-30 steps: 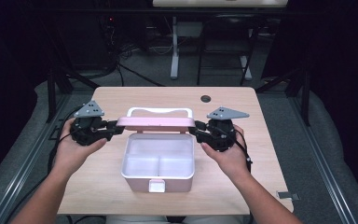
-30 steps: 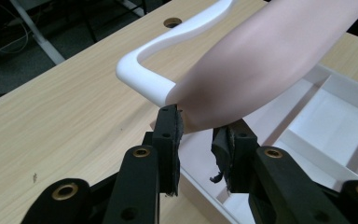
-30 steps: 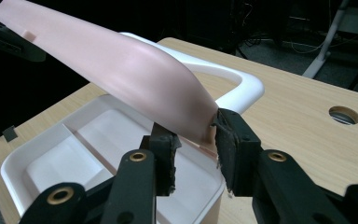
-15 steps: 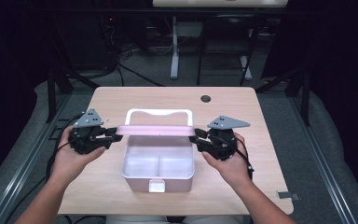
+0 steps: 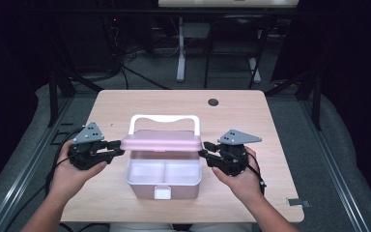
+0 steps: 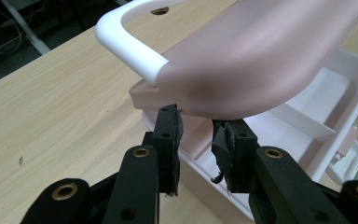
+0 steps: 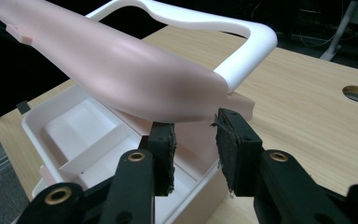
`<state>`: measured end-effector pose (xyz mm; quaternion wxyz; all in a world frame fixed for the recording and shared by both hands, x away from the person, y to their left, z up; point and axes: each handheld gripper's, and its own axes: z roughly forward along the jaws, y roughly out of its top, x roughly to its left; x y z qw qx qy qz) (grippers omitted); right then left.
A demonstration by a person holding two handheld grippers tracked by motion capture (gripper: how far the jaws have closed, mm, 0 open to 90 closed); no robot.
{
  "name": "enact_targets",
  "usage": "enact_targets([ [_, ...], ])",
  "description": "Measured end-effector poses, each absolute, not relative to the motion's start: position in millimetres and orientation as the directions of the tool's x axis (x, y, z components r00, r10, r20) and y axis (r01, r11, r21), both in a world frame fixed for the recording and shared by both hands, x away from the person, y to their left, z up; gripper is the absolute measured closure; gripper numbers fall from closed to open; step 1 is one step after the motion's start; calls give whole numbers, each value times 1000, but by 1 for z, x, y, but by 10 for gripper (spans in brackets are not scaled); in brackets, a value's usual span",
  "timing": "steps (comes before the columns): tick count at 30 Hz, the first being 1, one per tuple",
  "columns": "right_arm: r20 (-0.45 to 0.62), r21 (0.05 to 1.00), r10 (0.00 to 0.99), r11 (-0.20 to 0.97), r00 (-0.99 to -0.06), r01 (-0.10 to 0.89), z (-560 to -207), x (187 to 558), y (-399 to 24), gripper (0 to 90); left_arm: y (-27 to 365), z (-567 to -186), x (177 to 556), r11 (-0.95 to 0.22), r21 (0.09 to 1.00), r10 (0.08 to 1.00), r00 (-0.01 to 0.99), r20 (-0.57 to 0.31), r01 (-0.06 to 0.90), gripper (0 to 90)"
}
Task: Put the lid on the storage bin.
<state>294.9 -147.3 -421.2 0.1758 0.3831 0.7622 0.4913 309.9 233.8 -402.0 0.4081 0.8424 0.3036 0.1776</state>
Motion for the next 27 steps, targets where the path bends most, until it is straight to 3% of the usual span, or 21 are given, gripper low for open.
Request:
enact_targets([
  [27,136,882,736,215,-663,419,-444,275,-160,783,238,-425,292,-486,786,633,774,15,382,739],
])
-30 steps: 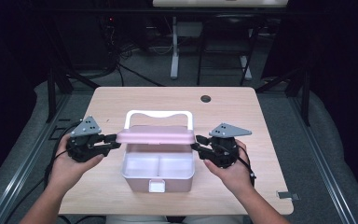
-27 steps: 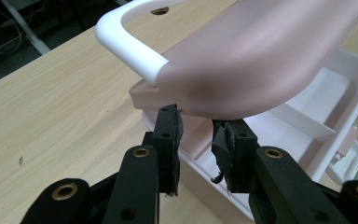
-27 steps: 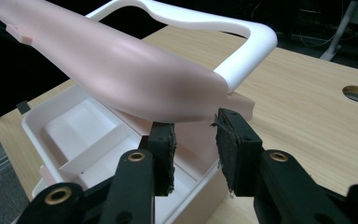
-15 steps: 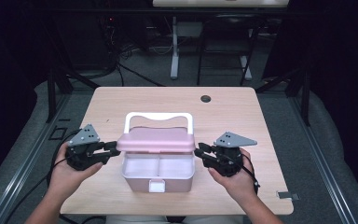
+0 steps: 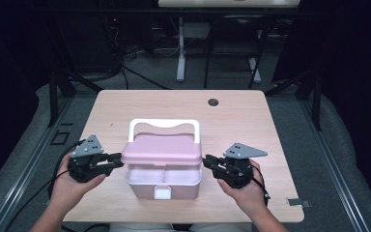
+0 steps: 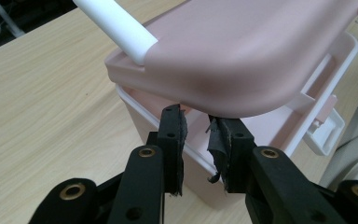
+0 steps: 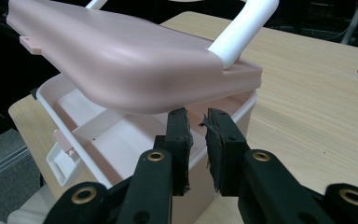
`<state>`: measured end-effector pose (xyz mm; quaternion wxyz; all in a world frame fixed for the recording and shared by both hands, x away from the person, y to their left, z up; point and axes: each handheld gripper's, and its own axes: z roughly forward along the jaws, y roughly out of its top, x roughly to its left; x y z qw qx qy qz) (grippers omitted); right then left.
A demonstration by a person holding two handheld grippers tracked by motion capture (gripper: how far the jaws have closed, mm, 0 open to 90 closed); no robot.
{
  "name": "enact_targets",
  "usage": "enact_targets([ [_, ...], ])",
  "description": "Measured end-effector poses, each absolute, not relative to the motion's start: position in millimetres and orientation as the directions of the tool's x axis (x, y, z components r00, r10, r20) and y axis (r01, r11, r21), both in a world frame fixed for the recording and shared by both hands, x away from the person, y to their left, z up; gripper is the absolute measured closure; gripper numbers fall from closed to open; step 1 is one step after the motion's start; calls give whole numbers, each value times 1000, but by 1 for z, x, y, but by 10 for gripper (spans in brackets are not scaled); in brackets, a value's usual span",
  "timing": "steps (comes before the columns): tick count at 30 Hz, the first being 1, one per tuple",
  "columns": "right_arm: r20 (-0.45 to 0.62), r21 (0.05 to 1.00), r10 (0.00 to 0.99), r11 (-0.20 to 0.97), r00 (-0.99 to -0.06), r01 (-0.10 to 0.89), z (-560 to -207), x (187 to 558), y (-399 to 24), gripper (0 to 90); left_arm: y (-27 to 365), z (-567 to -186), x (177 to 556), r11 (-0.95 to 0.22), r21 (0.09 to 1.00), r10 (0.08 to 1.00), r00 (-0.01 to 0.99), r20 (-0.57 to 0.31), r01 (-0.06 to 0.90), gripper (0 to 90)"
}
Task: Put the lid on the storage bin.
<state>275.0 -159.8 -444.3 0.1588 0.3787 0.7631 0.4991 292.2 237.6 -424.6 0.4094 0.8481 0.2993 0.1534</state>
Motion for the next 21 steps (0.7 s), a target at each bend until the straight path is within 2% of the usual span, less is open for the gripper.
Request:
enact_targets([
  [21,151,864,733,227,-663,448,-457,272,-160,778,237,-442,286,-490,772,622,783,-16,406,742],
])
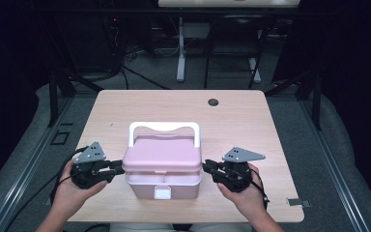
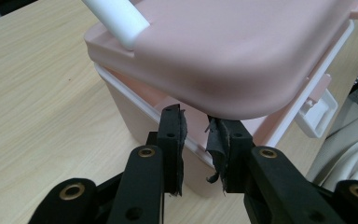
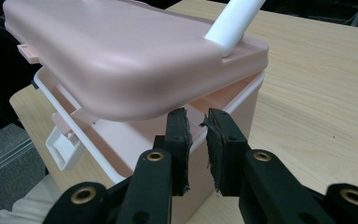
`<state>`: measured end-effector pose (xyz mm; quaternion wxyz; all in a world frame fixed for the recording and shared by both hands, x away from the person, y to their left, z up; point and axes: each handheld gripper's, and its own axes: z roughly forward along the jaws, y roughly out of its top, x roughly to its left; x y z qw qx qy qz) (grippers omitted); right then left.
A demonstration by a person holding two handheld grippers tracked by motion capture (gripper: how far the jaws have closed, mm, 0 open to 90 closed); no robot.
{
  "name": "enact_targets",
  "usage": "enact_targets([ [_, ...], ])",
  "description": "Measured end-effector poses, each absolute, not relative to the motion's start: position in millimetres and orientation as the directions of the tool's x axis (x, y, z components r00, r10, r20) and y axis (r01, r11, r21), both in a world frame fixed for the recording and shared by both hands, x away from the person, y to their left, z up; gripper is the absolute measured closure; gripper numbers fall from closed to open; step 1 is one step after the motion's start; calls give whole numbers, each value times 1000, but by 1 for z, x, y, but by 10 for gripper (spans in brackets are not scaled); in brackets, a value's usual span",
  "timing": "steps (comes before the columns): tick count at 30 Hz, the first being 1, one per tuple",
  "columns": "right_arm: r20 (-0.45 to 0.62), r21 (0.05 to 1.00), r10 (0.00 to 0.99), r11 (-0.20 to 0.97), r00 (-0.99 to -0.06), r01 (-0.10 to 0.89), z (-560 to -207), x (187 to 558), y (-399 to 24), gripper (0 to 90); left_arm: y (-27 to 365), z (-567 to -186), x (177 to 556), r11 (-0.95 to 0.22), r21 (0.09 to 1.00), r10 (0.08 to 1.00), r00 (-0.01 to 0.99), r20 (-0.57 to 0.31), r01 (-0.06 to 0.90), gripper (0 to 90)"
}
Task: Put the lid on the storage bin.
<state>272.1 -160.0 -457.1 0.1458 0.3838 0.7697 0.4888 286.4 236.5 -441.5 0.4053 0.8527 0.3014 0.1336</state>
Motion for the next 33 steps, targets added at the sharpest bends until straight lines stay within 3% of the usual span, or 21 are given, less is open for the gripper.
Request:
enact_targets([
  [17,160,868,738,210,-655,450,-456,273,-163,773,243,-452,280,-548,713,635,772,15,437,734],
  [20,163,867,739,209,-654,453,-457,273,-162,770,247,-455,279,-532,716,633,774,-18,452,714],
  [33,169,863,743,207,-648,461,-457,275,-163,769,249,-458,284,-525,717,647,763,-14,458,693],
])
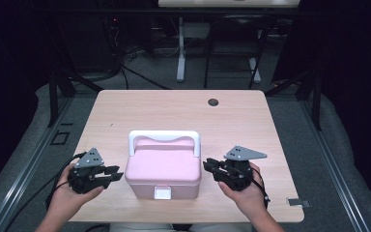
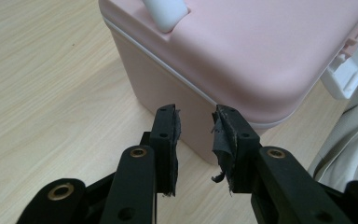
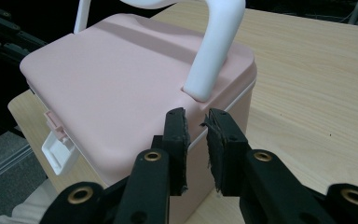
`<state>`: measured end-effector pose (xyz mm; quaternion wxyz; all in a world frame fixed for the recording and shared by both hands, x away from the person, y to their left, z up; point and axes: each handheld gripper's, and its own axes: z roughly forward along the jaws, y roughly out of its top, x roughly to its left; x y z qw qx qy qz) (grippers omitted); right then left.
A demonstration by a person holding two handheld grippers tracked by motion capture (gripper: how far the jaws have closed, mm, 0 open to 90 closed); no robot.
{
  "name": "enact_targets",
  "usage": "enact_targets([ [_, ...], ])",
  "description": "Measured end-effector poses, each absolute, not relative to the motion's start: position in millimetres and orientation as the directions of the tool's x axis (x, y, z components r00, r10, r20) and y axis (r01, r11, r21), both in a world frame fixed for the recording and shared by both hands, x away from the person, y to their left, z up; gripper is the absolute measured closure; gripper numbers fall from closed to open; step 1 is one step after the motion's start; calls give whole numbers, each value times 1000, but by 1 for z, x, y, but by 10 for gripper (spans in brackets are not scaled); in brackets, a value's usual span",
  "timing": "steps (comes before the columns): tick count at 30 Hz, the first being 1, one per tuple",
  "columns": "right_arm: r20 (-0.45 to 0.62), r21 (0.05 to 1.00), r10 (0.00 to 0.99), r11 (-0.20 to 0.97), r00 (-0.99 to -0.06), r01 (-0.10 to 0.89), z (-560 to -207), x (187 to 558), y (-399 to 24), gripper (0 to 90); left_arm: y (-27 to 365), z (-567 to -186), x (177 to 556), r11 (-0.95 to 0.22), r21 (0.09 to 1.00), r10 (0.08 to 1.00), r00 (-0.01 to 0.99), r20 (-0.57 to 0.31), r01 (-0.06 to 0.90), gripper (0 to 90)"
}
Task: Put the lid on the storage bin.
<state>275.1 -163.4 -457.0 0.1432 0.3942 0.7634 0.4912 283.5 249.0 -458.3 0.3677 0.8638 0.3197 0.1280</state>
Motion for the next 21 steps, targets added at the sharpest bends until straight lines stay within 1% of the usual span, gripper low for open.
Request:
enact_targets([
  [11,180,861,745,197,-643,469,-458,278,-166,762,249,-455,289,-508,731,653,757,-17,455,667],
  [21,190,863,746,184,-638,471,-454,281,-170,756,244,-447,300,-492,751,647,762,-23,441,663],
])
